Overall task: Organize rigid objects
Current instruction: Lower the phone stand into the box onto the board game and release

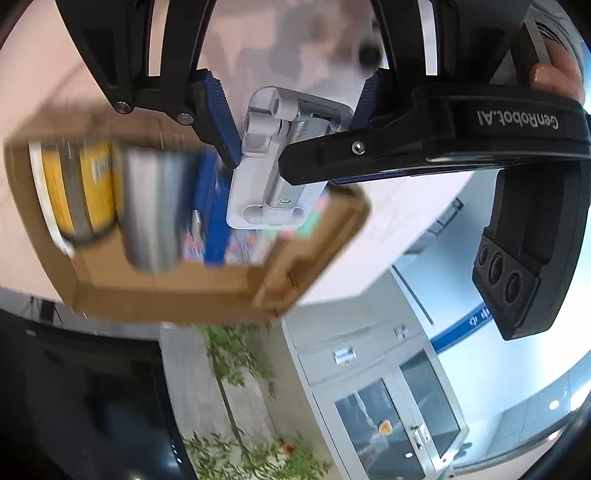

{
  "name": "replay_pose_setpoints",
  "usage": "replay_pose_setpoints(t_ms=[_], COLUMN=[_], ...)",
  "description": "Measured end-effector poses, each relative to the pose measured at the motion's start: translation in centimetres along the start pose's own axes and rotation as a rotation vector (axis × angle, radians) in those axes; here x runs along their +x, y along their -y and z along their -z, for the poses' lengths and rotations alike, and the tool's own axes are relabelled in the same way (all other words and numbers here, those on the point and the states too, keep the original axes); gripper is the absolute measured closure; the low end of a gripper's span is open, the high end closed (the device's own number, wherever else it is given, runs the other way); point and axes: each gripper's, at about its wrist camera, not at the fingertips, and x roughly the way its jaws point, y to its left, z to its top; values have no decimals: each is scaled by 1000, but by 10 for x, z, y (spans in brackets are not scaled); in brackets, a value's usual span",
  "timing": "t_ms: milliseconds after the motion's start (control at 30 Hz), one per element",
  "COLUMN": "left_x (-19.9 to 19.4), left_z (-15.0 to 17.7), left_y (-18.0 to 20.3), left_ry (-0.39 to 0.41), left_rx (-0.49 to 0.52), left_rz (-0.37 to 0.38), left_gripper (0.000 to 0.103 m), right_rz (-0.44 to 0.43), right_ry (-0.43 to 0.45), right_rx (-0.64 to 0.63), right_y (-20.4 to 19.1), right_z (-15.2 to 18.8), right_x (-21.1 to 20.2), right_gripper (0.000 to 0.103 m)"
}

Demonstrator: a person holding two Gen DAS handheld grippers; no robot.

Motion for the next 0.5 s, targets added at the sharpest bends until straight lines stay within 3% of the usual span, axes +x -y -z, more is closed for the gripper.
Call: replay_pose_setpoints(t_ms=[100, 267, 367, 500], left_x=[11, 44, 73, 106], left_z=[-38, -92, -102, -93], left_y=[-10, -49, -74, -98], left_ry=[17, -39, -106, -178], left_rx=[-11, -44, -85, -130], left_rz=[-29, -19, 1, 5], left_gripper=[45, 45, 45, 43], right_rz=[-19, -42, -48, -7], right_ry=[4, -47, -128, -193], right_rx=[26, 83, 141, 164], right_y=[8, 25, 47, 57], right_z=[-41, -98, -114, -105], right_x=[19, 71, 121, 156], right_gripper=[45, 45, 45, 45])
